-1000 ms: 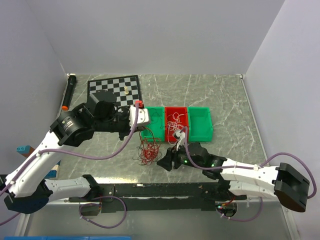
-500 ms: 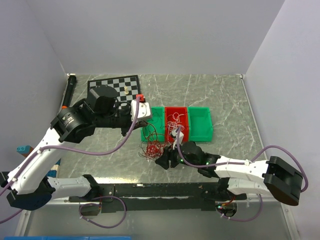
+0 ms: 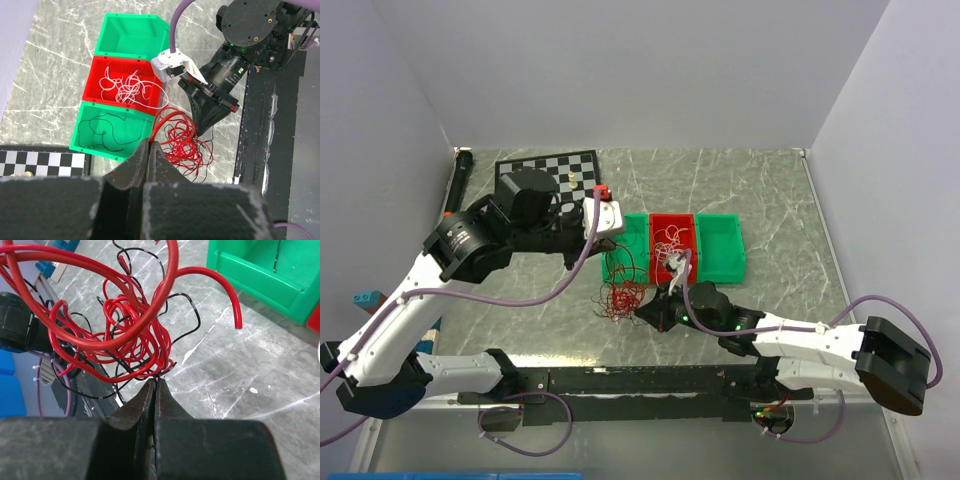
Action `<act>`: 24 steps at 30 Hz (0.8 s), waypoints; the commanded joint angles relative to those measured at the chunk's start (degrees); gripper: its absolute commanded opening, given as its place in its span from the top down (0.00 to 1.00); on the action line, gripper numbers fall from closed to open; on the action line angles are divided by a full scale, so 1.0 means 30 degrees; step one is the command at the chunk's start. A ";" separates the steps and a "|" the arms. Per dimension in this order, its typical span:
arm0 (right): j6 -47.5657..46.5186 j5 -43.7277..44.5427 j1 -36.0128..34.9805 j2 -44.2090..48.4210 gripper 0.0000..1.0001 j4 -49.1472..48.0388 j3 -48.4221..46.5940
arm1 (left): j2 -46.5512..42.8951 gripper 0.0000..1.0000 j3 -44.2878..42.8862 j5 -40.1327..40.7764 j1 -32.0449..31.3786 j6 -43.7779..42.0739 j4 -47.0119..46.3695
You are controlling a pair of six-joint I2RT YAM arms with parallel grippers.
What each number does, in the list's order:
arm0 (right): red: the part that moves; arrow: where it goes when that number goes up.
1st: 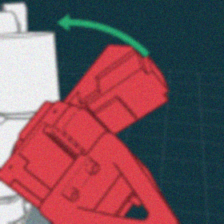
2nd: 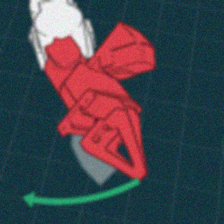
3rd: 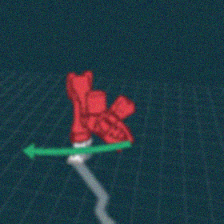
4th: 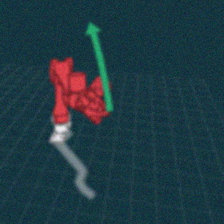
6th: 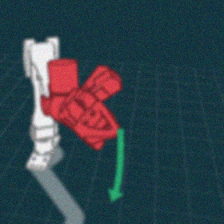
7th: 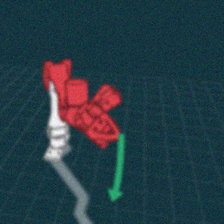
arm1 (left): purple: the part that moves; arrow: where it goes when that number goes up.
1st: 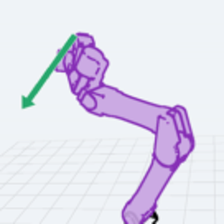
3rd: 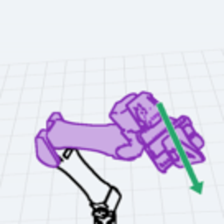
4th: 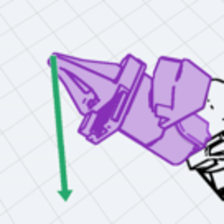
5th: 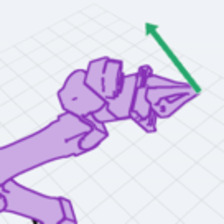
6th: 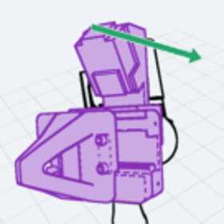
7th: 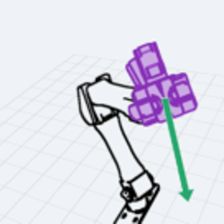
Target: Untangle the cables
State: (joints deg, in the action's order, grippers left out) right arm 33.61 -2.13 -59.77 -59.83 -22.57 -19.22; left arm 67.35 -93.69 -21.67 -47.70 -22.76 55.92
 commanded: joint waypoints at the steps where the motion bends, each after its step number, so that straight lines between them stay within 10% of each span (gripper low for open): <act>1: 0.0048 0.0563 -0.0116 0.0812 1.00 0.0254 0.0050 | -0.0185 0.99 -0.1025 -0.0101 0.0139 0.0206 -0.0681; 16: 0.0663 0.2409 -0.0116 0.2806 1.00 0.4325 0.1193 | 0.0107 0.99 -0.3102 0.0718 0.0168 -0.0467 -0.0594; 24: 0.0897 0.3258 -0.0145 0.2484 1.00 0.8923 -0.0036 | 0.0169 0.99 -0.6271 0.6131 0.0169 -0.1551 -0.5325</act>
State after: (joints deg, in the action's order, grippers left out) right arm 35.20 4.93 -59.77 -52.21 -4.58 -16.21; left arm 69.67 -108.07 -13.87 -47.44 -25.43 53.67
